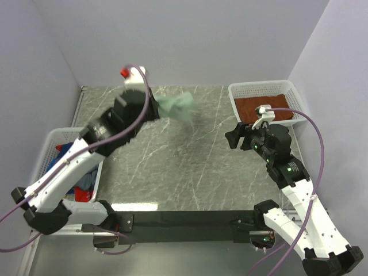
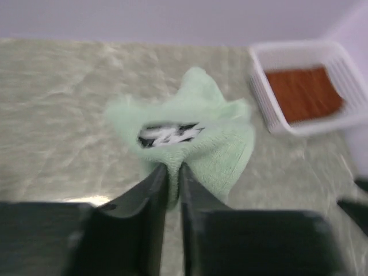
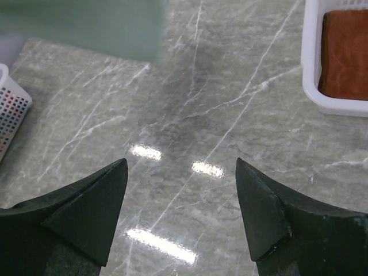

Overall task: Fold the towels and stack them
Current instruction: Move the towel to the center of the board, then flatten out the crumpled towel

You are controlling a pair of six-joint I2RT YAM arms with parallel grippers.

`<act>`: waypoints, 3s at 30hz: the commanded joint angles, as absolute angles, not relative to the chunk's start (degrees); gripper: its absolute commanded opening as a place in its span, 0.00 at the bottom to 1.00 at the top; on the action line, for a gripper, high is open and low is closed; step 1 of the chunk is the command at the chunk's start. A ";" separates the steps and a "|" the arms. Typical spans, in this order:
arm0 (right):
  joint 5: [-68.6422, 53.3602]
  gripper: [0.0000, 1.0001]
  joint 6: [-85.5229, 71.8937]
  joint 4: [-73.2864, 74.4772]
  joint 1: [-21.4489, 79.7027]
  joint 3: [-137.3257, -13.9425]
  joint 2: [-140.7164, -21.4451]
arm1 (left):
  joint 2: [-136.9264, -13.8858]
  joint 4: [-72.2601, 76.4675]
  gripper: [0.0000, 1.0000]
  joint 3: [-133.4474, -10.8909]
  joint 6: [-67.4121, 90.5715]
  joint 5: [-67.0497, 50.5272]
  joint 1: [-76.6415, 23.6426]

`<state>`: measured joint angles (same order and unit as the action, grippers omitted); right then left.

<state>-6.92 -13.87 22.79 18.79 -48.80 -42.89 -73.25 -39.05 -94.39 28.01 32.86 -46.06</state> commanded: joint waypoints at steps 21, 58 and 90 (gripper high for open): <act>-10.10 0.70 -18.37 20.22 23.71 -43.94 -59.22 | -71.80 -29.19 0.89 -55.37 46.76 25.94 -61.28; -5.10 0.35 -19.16 8.00 39.90 -52.91 -92.20 | -73.13 -18.11 0.87 -40.43 49.22 15.20 -42.36; -25.32 0.00 -11.70 16.60 62.12 -54.64 -79.24 | -64.08 -22.67 0.84 -40.34 51.33 13.98 -33.33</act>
<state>-23.94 -13.78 16.88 58.15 -48.56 -74.13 -67.26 -22.09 -40.49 51.55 13.82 -36.40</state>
